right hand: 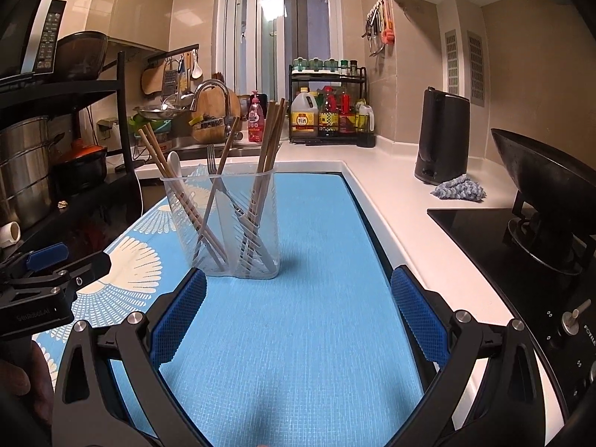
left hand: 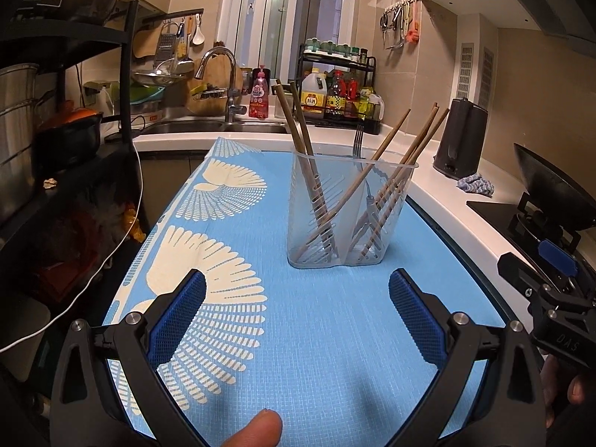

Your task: Organize utensils

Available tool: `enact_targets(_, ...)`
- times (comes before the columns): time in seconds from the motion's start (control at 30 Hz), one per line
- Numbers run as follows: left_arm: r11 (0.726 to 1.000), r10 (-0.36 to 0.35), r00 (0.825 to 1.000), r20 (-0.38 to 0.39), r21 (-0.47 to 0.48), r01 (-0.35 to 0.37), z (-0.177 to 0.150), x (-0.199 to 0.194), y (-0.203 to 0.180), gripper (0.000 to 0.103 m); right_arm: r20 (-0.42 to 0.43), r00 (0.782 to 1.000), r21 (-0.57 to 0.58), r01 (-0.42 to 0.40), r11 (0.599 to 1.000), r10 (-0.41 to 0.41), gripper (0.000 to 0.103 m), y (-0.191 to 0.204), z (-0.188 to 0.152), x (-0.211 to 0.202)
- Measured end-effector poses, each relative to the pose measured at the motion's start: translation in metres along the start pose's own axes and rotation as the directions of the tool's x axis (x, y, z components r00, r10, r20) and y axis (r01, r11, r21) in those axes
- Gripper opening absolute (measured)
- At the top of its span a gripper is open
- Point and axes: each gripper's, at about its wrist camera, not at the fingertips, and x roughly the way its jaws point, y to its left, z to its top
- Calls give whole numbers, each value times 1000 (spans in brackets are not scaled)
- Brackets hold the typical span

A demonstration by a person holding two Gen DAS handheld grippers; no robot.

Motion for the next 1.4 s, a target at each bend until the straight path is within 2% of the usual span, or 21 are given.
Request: enact_targets(1.4, 1000, -4, 1000, -8, 17, 5, -5, 1, -3, 96, 6, 1000, 1, 10, 1000, -10, 98, -2, -1, 1)
